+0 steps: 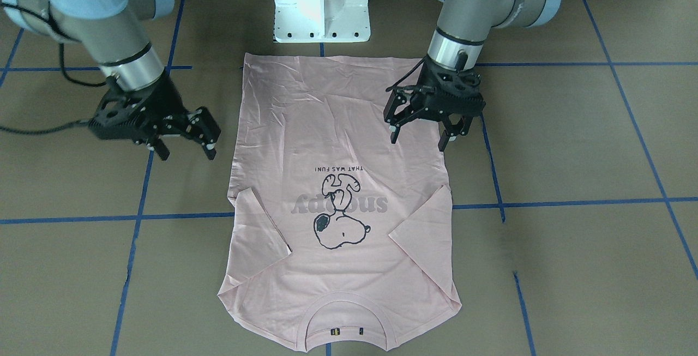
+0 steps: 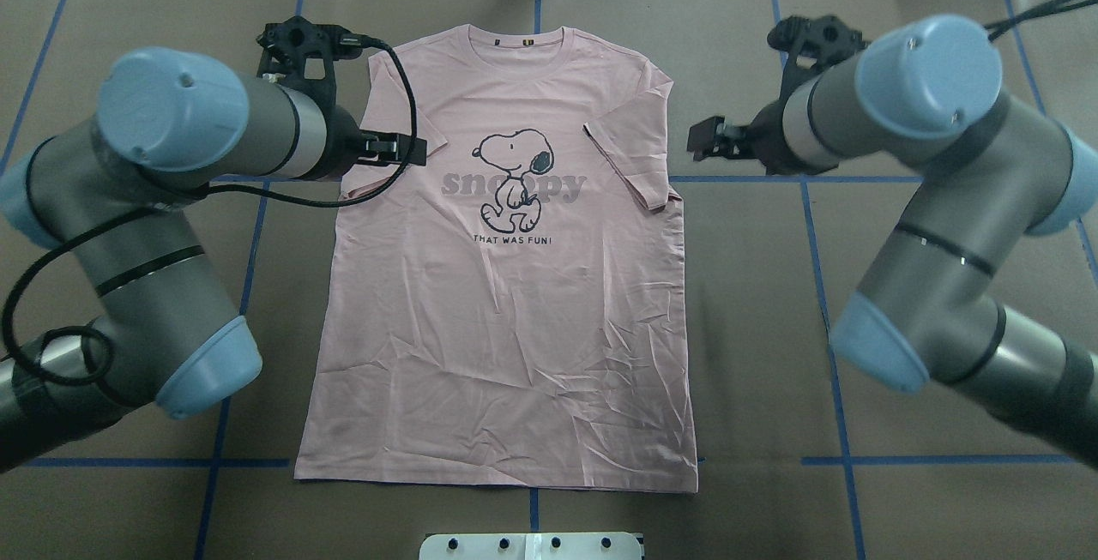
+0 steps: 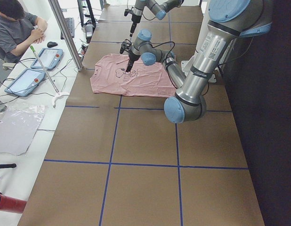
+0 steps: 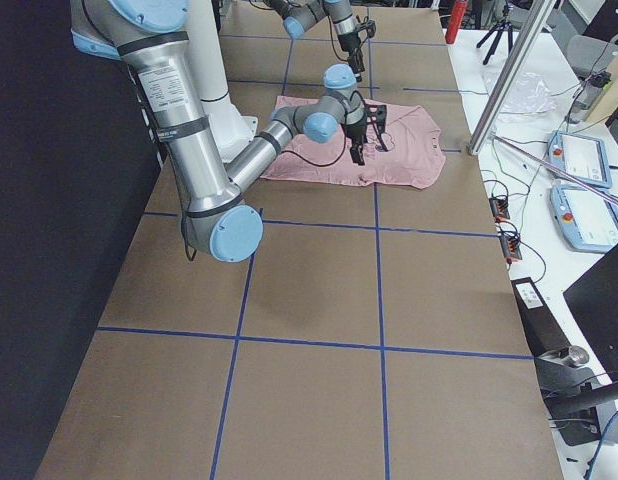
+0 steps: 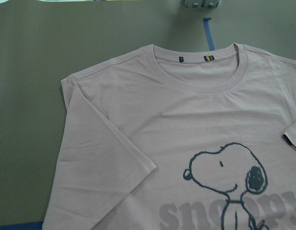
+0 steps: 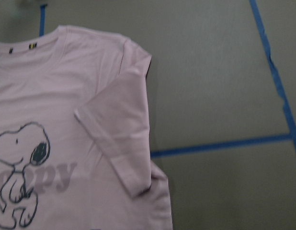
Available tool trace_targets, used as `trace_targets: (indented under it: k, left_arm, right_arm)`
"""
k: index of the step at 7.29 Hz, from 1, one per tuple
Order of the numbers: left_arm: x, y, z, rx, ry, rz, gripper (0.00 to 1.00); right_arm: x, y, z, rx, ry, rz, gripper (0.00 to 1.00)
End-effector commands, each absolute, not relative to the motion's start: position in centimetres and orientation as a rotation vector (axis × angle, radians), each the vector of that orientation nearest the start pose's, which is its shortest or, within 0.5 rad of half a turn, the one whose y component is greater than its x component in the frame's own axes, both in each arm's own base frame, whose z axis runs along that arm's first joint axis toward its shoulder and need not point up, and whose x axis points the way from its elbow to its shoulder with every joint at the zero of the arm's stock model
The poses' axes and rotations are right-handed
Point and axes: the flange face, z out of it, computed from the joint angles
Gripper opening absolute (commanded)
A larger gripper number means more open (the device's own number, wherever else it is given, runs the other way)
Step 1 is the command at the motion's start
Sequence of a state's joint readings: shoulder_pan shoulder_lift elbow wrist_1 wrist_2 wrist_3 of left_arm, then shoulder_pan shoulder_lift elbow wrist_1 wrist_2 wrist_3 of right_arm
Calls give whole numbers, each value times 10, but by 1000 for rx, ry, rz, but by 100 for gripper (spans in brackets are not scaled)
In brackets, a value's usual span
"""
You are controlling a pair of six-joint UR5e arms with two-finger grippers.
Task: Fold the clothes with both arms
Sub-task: 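Move both grippers down to the hem corners nearest the robot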
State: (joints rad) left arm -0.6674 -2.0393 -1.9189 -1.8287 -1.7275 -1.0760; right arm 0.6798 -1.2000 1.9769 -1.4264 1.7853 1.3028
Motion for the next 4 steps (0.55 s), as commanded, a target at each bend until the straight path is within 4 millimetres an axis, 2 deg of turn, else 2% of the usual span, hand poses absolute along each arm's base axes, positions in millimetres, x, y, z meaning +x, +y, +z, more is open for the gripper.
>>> trace_targets:
  k: [1,2,3,4]
  left_arm:
    - [397,-395,233,369,1025,-108,100]
    - [414,-363,252,345,1001,-84,100]
    - [428,-329,275,295,975,-84,100]
    - [441,-302,294,267,946,-86,100]
  right_arm:
    - [-437,-301,244,235,-844,345,96]
    - [-462,-254,254,265,-842,355,96]
    - [-470,-218,264,251,-840,351,94]
    - [-473,-191,269,253,-847,354,91]
